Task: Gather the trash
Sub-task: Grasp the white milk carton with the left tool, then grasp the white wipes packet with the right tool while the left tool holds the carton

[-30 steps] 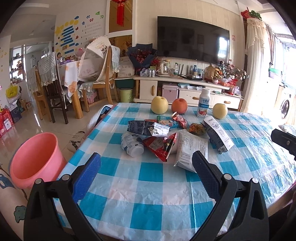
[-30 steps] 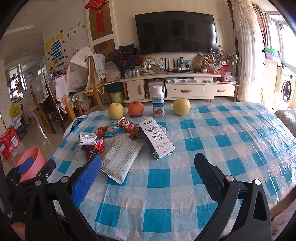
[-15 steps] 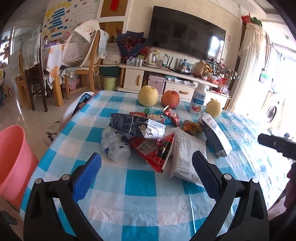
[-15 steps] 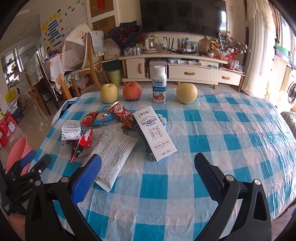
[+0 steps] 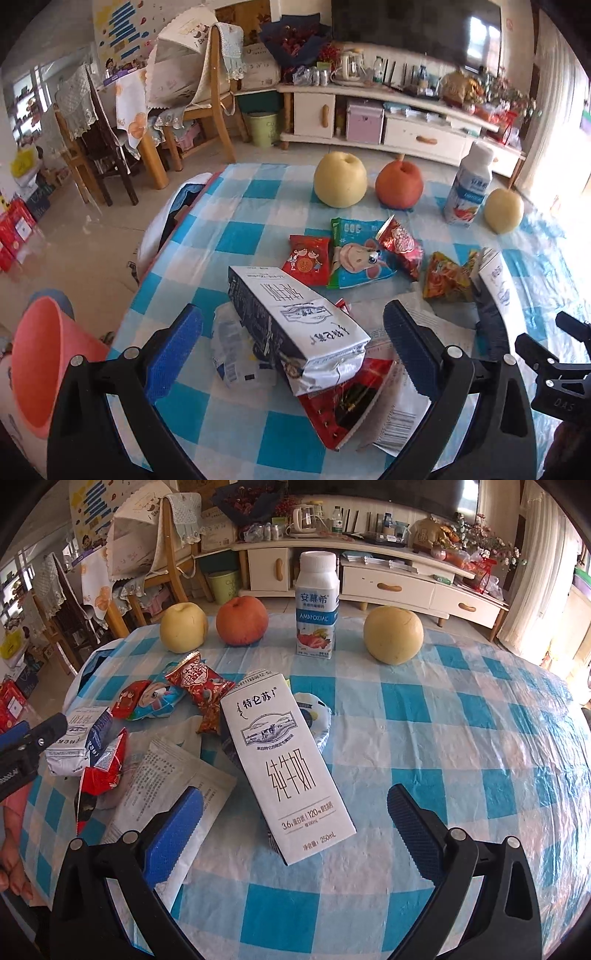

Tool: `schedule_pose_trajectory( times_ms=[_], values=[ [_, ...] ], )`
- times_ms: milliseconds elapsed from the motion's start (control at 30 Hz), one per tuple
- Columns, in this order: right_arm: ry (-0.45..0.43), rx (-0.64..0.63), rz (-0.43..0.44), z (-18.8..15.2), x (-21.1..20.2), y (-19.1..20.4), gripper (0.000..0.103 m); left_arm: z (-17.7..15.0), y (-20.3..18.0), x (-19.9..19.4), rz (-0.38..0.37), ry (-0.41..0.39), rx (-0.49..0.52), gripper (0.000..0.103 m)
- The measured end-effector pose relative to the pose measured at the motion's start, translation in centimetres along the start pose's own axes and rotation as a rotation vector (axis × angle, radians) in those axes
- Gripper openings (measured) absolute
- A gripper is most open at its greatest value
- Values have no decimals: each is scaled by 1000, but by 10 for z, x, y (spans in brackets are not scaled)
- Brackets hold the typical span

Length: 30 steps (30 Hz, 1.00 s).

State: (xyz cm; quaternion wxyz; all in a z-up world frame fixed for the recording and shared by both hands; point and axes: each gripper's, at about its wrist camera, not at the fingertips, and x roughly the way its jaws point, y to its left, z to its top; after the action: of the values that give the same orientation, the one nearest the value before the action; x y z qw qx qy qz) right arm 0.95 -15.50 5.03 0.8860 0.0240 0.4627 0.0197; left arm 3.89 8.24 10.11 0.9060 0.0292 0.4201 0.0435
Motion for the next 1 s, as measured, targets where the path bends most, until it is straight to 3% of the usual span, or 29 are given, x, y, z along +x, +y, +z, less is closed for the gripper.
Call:
schedule_pose_trajectory(
  times_ms=[200,367,433,467,567,800,1000],
  values=[
    [36,-40,-4,7,24,1,99,0,-13,29,85,72,54,99],
    [-18,-66,11,9,6,6,99,-6,-8,44,121,102,46,97],
    [-36,-90,29,8,-4,14,99,-10,-3,50,114,116,26,88],
    [-41,-99,42,7,-7,18,99,-12,0,53,111,127,16,76],
    [-22,-117,98,1,-12,33,99,-19,8,57,97,133,-33,68],
    [89,-145,167,-13,2,69,99,-33,21,48,39,83,-73,65],
    [201,14,219,-14,22,65,99,-46,39,37,-27,40,-131,65]
  ],
)
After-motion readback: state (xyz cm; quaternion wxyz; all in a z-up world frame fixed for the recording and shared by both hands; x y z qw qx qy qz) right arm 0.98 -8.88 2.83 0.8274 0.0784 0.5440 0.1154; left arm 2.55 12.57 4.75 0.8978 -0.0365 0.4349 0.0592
